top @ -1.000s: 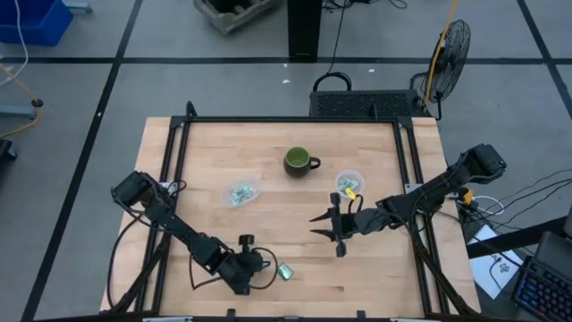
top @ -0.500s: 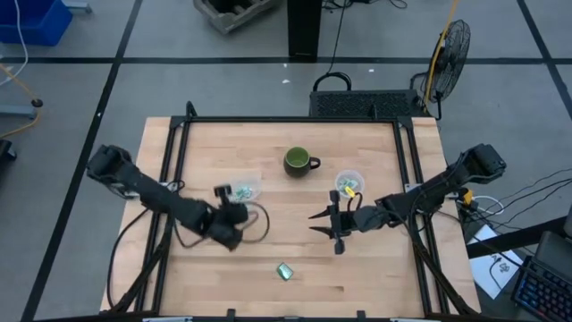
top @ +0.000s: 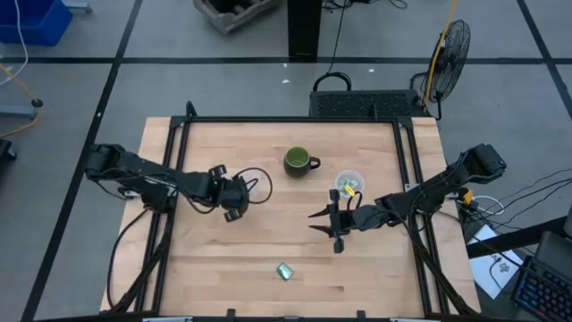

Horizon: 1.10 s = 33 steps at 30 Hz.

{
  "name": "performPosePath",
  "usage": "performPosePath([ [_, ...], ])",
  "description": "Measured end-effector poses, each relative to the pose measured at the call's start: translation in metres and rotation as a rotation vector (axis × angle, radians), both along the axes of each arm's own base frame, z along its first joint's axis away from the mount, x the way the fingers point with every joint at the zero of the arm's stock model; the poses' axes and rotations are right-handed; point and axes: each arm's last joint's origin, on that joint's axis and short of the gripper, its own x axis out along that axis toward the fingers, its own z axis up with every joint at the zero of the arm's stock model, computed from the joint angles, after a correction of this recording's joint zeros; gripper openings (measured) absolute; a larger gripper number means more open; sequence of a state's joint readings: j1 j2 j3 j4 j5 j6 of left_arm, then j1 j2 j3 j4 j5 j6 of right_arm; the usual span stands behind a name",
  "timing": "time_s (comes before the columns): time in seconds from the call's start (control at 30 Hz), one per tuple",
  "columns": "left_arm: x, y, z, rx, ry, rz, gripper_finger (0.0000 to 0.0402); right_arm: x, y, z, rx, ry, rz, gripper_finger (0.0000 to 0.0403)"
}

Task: Pick and place Stevia / Truvia into bins
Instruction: Put the dark green truvia packet into the right transparent container

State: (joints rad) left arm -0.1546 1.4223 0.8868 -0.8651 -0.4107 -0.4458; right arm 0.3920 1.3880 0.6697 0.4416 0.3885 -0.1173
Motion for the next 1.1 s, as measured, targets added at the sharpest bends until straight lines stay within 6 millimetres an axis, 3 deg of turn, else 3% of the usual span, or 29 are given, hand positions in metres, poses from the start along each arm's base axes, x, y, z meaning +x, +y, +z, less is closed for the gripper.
performPosePath([
  [0.27,-0.001,0.003,-0.003,0.000,0.007,0.009,0.0035,0.000,0.000,0.000,-0.001,0.004,0.001,0.0118],
  [0.4,-0.001,0.003,-0.003,0.000,0.005,0.009,0.0063,0.000,0.001,-0.001,0.004,0.007,0.018,0.0118],
  [0.57,0.005,0.002,-0.001,-0.014,-0.066,0.022,0.0102,0.000,0.007,-0.002,0.083,0.043,0.245,0.0118],
  [0.67,0.012,0.001,0.004,-0.025,-0.126,0.020,0.0113,0.002,0.008,-0.005,0.104,0.044,0.256,0.0118],
  [0.9,0.031,-0.005,0.044,-0.038,-0.333,-0.022,0.0118,0.020,0.018,-0.018,0.179,0.005,0.346,0.0125],
  [1.1,0.038,-0.020,0.081,-0.041,-0.468,-0.124,0.0118,0.050,0.036,-0.035,0.179,0.062,0.454,0.0160],
])
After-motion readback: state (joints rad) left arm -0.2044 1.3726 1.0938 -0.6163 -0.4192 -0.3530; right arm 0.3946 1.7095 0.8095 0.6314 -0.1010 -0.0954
